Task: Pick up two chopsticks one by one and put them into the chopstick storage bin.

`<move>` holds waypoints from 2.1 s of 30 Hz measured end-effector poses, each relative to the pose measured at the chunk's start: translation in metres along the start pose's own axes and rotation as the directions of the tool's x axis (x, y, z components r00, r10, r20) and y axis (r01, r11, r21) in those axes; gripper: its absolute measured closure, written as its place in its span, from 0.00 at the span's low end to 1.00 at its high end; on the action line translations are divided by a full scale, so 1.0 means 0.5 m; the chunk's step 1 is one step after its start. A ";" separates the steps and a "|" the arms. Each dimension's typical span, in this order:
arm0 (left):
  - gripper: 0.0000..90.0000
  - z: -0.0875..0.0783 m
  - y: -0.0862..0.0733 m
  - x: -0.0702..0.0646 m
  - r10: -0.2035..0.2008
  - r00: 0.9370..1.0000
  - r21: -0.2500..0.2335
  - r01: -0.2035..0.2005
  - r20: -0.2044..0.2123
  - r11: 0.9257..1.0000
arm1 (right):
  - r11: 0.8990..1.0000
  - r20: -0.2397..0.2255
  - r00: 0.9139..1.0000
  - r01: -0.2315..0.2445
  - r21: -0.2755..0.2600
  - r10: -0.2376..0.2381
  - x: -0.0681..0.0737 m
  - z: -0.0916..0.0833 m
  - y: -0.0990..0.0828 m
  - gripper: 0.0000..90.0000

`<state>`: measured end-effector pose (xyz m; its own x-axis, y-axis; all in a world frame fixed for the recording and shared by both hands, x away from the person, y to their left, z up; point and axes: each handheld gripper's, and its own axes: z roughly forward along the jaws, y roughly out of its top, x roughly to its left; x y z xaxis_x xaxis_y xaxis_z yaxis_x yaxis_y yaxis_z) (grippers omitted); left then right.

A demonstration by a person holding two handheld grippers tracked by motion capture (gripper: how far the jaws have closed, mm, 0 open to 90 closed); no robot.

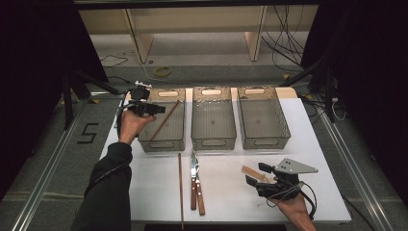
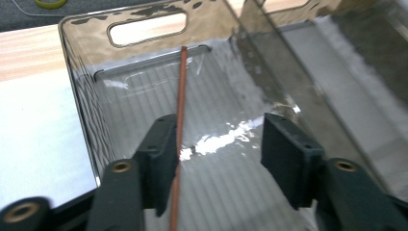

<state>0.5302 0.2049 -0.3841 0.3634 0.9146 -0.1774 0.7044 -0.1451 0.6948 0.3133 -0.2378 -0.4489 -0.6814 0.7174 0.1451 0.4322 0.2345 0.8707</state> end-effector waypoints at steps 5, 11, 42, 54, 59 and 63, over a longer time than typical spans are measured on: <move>0.38 -0.053 -0.031 -0.030 -0.010 0.999 -0.005 0.011 0.045 1.000 | 1.000 -0.001 1.000 -0.005 -0.002 0.005 -0.001 0.000 0.000 0.34; 0.32 -0.084 -0.104 -0.085 0.042 0.996 0.032 -0.045 0.079 0.998 | 1.000 0.002 1.000 0.000 0.000 0.000 0.000 0.000 0.000 0.34; 0.23 -0.033 -0.285 -0.196 0.108 0.991 0.225 -0.124 0.082 0.966 | 1.000 0.007 1.000 0.012 -0.002 -0.012 0.008 -0.003 0.003 0.34; 0.33 -0.004 -0.304 -0.220 0.143 0.985 0.293 -0.167 0.101 0.941 | 1.000 0.008 1.000 0.011 -0.002 -0.011 0.007 -0.004 0.003 0.34; 0.38 0.004 -0.308 -0.225 0.163 0.982 0.310 -0.185 0.097 0.933 | 1.000 0.007 1.000 0.011 -0.003 -0.011 0.006 -0.004 0.003 0.34; 0.42 0.011 -0.313 -0.231 0.174 0.980 0.324 -0.196 0.094 0.926 | 1.000 0.007 1.000 0.011 -0.003 -0.011 0.008 -0.004 0.004 0.34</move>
<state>0.3815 0.1199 -0.4762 0.5365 0.8356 -0.1183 0.7782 -0.4356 0.4523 0.3102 -0.2359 -0.4458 -0.6823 0.7191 0.1321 0.4227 0.2405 0.8738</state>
